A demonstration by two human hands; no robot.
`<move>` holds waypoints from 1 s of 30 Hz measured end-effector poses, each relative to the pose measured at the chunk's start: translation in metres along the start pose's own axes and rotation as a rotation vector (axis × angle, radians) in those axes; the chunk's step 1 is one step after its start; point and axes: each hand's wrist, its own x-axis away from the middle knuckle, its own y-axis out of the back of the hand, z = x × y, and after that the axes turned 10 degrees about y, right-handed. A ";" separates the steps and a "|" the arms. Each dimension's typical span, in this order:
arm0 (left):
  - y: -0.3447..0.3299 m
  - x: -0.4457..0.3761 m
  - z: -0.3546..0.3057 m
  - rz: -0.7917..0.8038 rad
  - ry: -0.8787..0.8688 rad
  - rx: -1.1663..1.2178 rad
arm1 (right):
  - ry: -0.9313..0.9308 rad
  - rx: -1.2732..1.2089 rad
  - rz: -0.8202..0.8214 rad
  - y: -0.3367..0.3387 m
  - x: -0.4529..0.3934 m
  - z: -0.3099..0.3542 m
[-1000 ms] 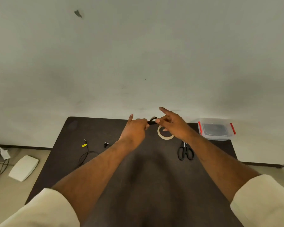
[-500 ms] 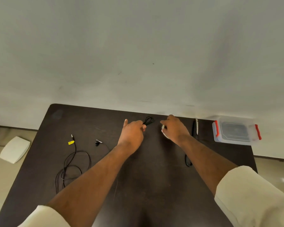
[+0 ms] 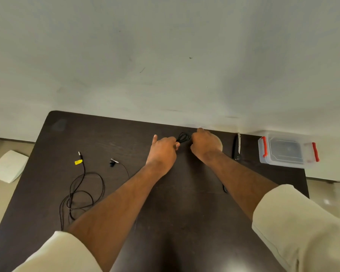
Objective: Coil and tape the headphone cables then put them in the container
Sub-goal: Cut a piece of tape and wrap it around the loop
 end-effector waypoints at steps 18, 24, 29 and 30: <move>0.014 0.023 0.004 0.061 0.105 0.355 | 0.281 0.241 -0.334 -0.011 0.038 -0.005; 0.052 0.060 -0.018 0.093 0.113 0.570 | 0.559 0.264 -0.663 0.024 0.091 0.010; 0.090 0.110 -0.026 0.099 -0.040 0.466 | 0.680 0.188 -0.866 0.059 0.139 0.033; 0.094 0.119 -0.027 0.099 -0.075 0.442 | 0.698 0.189 -0.875 0.064 0.146 0.037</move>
